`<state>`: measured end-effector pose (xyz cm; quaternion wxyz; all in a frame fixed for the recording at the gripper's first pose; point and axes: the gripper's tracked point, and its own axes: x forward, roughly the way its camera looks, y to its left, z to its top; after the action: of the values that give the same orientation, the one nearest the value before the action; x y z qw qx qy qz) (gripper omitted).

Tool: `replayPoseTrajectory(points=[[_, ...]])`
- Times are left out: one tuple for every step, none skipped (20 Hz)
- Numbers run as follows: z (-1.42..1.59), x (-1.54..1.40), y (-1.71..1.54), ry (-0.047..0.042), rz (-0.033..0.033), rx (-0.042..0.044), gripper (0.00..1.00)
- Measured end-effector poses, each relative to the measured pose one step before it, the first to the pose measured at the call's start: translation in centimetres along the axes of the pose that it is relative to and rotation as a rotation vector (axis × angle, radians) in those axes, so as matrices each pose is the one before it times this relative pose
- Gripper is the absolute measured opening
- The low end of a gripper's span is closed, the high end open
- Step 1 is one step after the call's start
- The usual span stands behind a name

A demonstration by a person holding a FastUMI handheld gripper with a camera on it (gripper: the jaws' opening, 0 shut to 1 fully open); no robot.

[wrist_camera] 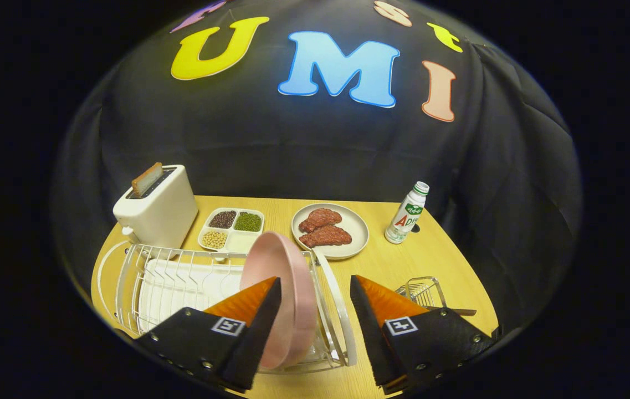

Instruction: Take the plate from the dish rack, then take the spoon from the basket and place it into the plate.

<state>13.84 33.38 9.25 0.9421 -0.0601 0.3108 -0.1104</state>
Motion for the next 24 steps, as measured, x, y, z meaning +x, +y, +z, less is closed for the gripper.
replayPoseTrajectory(points=[[-0.313, 0.265, -0.230, 0.01779, -0.02763, -0.00913, 0.61], [-0.161, -0.033, 0.361, 0.01979, -0.00431, 0.00310, 0.45], [-0.306, 0.288, 0.678, 0.00363, 0.00269, -0.00079, 0.29], [-0.090, -0.089, 0.572, 0.01068, 0.01206, -0.00831, 0.25], [0.594, -0.466, 0.276, -0.01057, 0.00482, -0.00886, 0.19], [0.757, -0.218, 0.200, -0.00397, -0.00208, -0.00599, 0.19], [-0.693, 0.058, 0.379, 0.00584, -0.00944, -0.02878, 0.09], [0.401, -0.233, 0.186, -0.00496, -0.00840, -0.01553, 0.09], [0.259, -0.088, 0.275, 0.00029, -0.01287, -0.01154, 0.09], [0.388, -0.254, 0.259, -0.00335, -0.01016, -0.01663, 0.09], [0.468, -0.218, 0.043, -0.01561, -0.01364, -0.02074, 0.09], [0.629, -0.279, -0.120, -0.02053, -0.01722, -0.02449, 0.09], [0.480, -0.132, -0.030, -0.01765, -0.01380, -0.02246, 0.09], [0.480, -0.193, 0.036, -0.01158, -0.00894, -0.01270, 0.09], [0.320, -0.142, -0.122, -0.00936, -0.00762, -0.01197, 0.09], [0.382, -0.097, -0.158, -0.00950, -0.00493, -0.00961, 0.09], [0.015, -0.027, -0.198, -0.00388, -0.00339, -0.00488, 0.09], [0.070, -0.242, -0.187, -0.00035, 0.00056, 0.01341, 0.09], [0.088, -0.221, -0.119, -0.00091, -0.00092, 0.01359, 0.09], [0.132, -0.192, -0.274, -0.00634, 0.00540, 0.01317, 0.09], [0.176, -0.177, -0.331, -0.00028, 0.00674, 0.01388, 0.09], [0.223, -0.269, -0.340, -0.00269, 0.00475, 0.01741, 0.09], [0.253, -0.143, -0.319, -0.00471, 0.00534, 0.01256, 0.09], [0.260, -0.294, -0.427, -0.00701, 0.00381, 0.00745, 0.09]])
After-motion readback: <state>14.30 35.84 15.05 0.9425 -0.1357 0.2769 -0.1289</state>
